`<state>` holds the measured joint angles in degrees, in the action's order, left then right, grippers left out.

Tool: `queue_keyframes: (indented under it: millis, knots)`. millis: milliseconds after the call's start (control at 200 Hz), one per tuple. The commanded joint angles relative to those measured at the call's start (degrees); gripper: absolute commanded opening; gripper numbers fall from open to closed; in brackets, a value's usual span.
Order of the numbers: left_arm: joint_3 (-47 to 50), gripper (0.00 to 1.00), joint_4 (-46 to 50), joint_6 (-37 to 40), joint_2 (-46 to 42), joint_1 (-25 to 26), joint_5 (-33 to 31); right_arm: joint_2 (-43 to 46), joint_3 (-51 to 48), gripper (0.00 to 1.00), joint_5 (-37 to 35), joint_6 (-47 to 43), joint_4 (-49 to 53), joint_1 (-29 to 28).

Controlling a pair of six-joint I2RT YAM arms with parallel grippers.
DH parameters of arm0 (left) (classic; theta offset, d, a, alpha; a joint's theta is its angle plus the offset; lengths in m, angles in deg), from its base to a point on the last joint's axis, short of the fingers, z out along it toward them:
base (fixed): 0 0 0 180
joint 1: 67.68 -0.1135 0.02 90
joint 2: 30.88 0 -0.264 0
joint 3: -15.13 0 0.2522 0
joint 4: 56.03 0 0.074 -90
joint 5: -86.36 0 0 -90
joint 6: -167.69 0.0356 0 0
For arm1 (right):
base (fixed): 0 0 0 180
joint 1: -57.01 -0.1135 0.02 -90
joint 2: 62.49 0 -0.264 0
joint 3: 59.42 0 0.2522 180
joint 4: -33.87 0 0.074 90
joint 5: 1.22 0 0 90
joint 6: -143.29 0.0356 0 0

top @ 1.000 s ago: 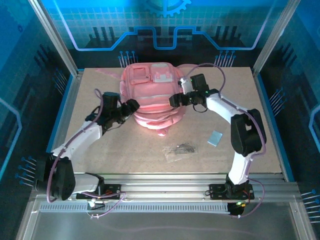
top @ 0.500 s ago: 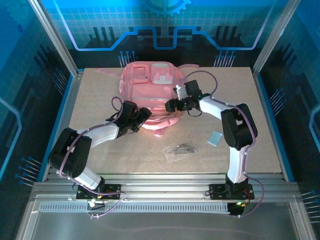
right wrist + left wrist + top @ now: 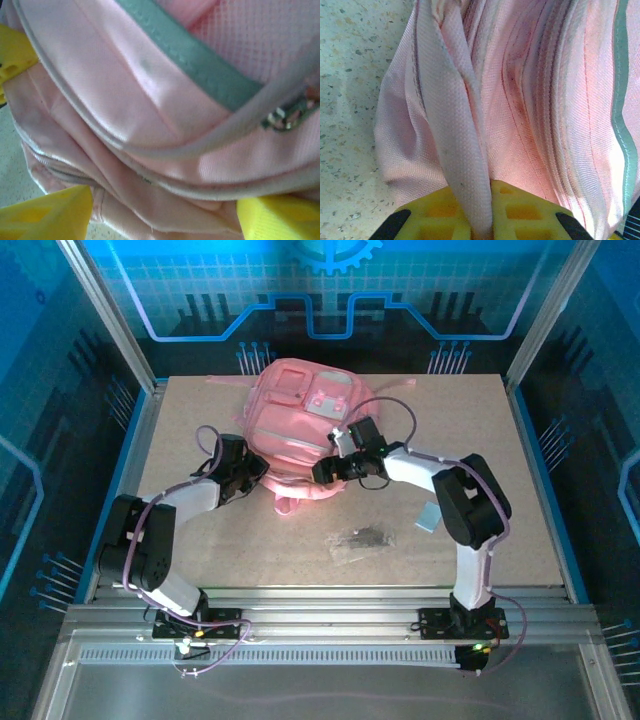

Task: Pack the student bag
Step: Rotate the student bag at the top-center of the table.

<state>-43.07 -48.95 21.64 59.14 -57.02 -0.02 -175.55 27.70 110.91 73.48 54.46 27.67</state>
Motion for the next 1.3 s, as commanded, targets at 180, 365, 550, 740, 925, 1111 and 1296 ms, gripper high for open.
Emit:
queue_keyframes:
  millis: [180, 365, 550, 740, 925, 1111, 1296]
  knots:
    - [1.7, 0.16, 0.0, 2.7, 4.1, -0.3, 3.7, -3.9, 2.2, 0.74, 4.8, 3.4, -5.0, -3.5]
    - [3.1, 0.21, -2.4, 1.6, 6.3, -0.3, 4.8, 0.0, -2.4, 0.73, 14.1, 11.4, -13.1, -3.8]
    - [3.8, 0.23, -3.7, 0.6, 6.1, -0.3, 4.8, 2.9, -4.5, 0.71, 16.4, 14.7, -14.7, -4.6]
    - [5.1, 0.23, -8.0, -2.3, 6.6, -0.2, 5.6, 1.7, -4.9, 0.68, 14.4, 14.2, -12.7, -5.9]
    - [4.5, 0.21, -6.4, -1.0, 6.1, -0.2, 6.1, -0.8, -3.9, 0.52, 10.4, 12.2, -10.4, -6.2]
    - [4.3, 0.20, -2.9, 2.4, 4.8, -0.3, 7.5, -2.0, 2.1, 0.50, -4.7, 3.7, 2.2, -8.5]
    - [1.9, 0.39, 6.8, 10.7, 4.3, -0.2, 10.5, 1.4, 5.5, 0.50, -10.7, -0.5, 8.9, -9.1]
